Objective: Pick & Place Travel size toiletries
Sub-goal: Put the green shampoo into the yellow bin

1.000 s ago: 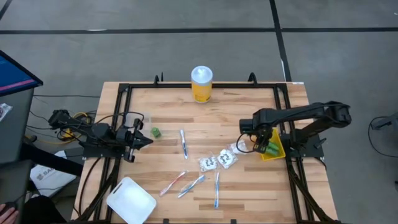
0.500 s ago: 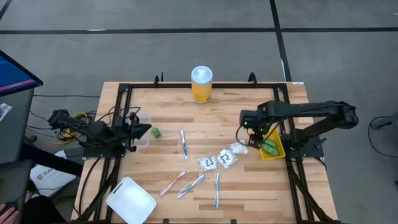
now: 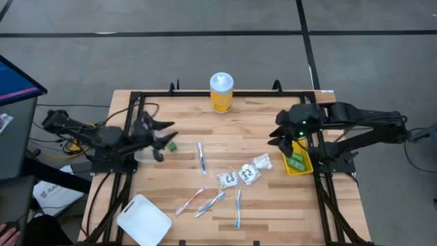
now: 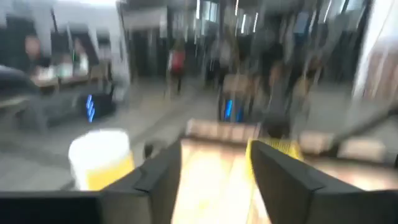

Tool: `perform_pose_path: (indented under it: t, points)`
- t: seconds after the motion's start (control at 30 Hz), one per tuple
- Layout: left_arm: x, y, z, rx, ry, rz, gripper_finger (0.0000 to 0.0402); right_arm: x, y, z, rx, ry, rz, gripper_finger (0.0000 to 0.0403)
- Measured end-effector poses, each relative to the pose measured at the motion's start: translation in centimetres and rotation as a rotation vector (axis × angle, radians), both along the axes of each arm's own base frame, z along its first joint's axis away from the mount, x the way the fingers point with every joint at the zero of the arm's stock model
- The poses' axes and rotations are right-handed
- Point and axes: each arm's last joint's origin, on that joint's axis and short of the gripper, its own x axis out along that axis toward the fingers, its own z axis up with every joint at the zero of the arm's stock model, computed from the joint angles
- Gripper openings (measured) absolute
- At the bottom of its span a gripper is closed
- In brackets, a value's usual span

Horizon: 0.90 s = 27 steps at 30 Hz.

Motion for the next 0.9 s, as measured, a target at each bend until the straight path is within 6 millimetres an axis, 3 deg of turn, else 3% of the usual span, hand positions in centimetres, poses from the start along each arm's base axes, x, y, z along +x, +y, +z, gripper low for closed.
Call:
perform_pose_path:
  t: [0.13, 0.3, 0.53, 0.73, 0.9]
  points:
    - [1.5, 1.1, -0.2, -0.132, 0.345, 0.113, 0.0242, -0.3, 0.4, 0.7, 0.002, -0.074, 0.023, 0.0153]
    - [1.9, 3.5, -4.1, -0.358, 0.677, 0.157, 0.026, -0.1, 0.8, 0.9, 0.003, -0.093, 0.042, 0.0144]
    - [0.5, 7.0, -9.3, -0.63, 0.773, 0.315, 0.0262, 0.5, 1.3, 0.5, 0.003, -0.072, 0.068, 0.0131]
    - [0.7, 7.6, -10.2, -0.606, 0.739, 0.301, 0.0262, 0.7, 1.3, 0.3, 0.008, -0.058, 0.062, 0.0123]
    - [0.9, 6.7, -10.2, -0.598, 0.76, 0.233, 0.0262, 0.9, 1.3, 0.2, 0.014, -0.051, 0.056, 0.0123]
